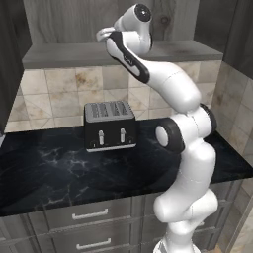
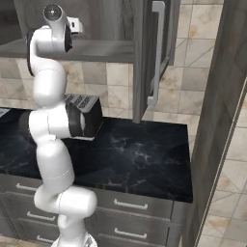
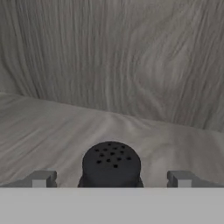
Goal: Retrieve the shaker from the cabinet and place it next the steak on a plate on the dining table.
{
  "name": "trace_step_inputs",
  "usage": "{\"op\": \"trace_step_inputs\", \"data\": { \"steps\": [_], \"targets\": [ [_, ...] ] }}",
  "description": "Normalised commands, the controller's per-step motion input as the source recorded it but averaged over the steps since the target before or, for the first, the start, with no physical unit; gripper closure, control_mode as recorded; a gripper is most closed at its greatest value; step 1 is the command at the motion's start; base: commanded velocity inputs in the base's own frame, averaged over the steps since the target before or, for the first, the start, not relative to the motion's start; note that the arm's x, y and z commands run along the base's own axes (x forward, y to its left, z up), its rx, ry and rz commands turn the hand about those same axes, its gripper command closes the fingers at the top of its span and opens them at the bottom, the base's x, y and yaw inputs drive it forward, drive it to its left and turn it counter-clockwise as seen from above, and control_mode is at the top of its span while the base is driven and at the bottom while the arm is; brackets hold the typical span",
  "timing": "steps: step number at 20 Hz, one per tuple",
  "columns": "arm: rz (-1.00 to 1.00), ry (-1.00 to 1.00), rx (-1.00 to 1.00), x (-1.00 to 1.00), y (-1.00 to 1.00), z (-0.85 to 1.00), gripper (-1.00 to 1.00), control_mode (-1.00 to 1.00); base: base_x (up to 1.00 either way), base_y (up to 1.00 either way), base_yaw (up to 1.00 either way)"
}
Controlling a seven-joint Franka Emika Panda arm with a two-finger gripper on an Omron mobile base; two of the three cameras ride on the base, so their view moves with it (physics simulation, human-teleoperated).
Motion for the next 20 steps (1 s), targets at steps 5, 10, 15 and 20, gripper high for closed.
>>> {"op": "trace_step_inputs", "data": {
  "steps": [5,10,15,20],
  "targets": [
    [0.0,0.0,0.0,0.29,0.06,0.0,-1.0,-1.0,0.0,0.0,0.0],
    [0.0,0.01,0.0,0.1,0.06,0.0,1.0,-1.0,0.0,0.0,0.0],
    [0.0,0.0,0.0,-0.09,0.0,0.0,1.0,-1.0,0.0,0.0,0.0],
    [0.0,-0.01,0.0,-0.61,-0.18,0.0,1.0,-1.0,0.0,0.0,0.0]
  ]
}}
